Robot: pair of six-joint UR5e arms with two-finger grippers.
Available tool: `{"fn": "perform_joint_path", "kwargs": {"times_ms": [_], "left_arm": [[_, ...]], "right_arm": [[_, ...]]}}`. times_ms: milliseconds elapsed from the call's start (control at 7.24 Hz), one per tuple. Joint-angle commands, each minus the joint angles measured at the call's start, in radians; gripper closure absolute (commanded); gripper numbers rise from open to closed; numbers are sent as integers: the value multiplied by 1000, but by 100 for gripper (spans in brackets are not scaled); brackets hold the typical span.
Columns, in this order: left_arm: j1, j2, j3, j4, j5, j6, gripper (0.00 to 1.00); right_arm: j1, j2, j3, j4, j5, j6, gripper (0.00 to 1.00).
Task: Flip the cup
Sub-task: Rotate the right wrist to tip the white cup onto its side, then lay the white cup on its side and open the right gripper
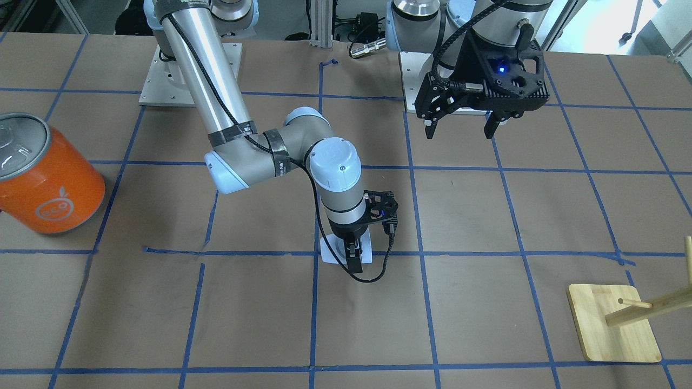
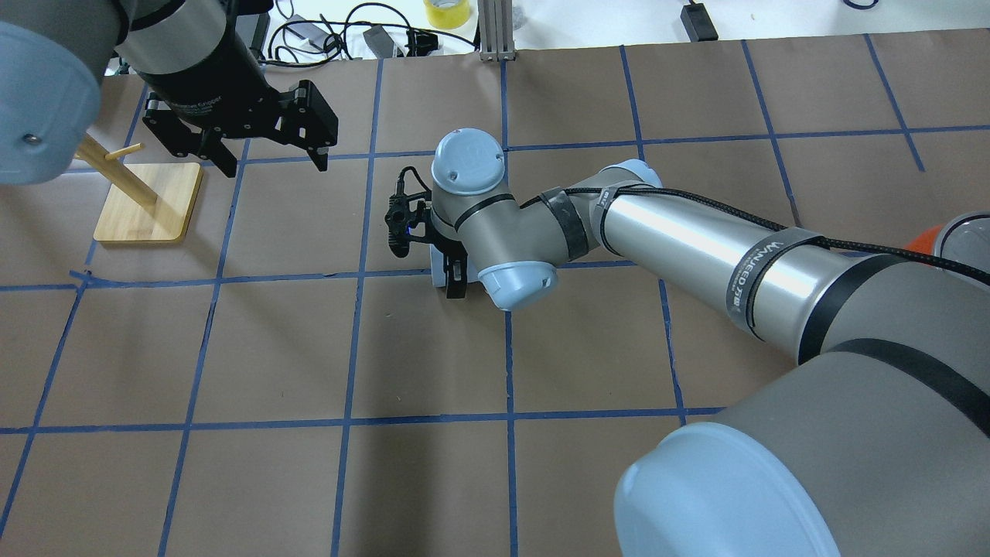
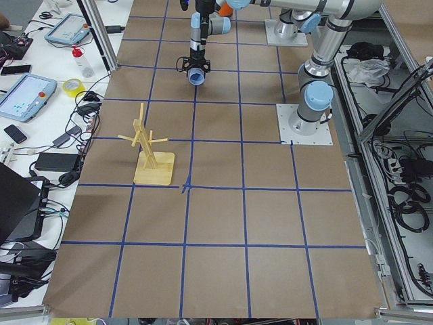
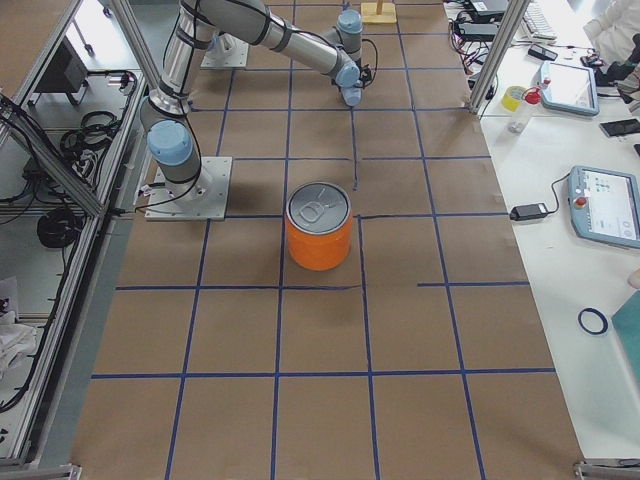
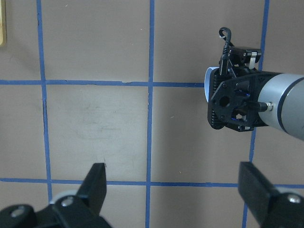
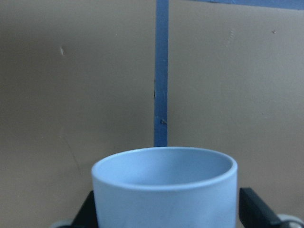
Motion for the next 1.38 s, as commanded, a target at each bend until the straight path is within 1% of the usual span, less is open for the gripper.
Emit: {"fn": "perform_joint_path", "kwargs": {"times_ms": [0,276,553,829,1243], "left_arm": [[0,0,-3,2,1,1,0],[0,0,-3,6,-1,1,0],[0,0,-5,6,1,1,0],[0,0,-5,8,-1,0,0],[1,0,-2,5,2,15,0]], "right_arm": [[-20,-4,6,3,-1,0,0],[-37,-8,4,6,-2,0,0],[-45,-40,7,18,-7,2,0],[-63,-85,9,117,-7,3,0],[-132,-174,7,258,-4,3,0]]}}
